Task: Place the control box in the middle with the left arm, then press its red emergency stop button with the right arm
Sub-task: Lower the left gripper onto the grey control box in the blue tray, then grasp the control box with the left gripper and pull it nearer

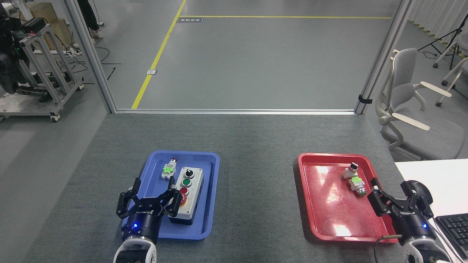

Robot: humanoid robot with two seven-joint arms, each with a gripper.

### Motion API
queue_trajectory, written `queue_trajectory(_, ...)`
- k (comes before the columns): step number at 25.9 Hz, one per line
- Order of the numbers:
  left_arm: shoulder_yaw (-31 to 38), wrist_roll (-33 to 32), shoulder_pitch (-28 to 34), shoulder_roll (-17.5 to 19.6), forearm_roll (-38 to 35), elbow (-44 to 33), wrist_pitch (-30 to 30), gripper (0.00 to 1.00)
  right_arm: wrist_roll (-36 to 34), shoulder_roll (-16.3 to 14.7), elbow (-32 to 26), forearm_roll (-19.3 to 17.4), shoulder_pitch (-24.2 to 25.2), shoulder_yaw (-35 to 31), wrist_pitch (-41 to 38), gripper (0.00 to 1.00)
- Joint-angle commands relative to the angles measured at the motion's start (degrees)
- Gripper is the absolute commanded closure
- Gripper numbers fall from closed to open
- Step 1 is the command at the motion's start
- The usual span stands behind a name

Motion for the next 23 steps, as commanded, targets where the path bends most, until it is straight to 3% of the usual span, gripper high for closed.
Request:
queue_trajectory(1, -0.13, 0.06, 0.29, 0.05, -0.14, -0.08, 0.15, 0.0, 0.06, 0.05, 0.0, -0.04, 0.0, -0.05, 0.01, 0.0)
queue_trajectory(11, -0.57, -0.2, 0.11, 0.14, 0.03, -1.48, -3.63, 0.0, 0.06, 0.23, 0.0, -0.04, 0.09, -0.05, 0.01, 0.0)
queue_trajectory(23, -2.5, 1.73, 1.87, -0.3, -0.76, -1.57, -2.93, 0.01, 0.06, 0.14, 0.0, -0.04, 0.09, -0.05, 0.01, 0.0)
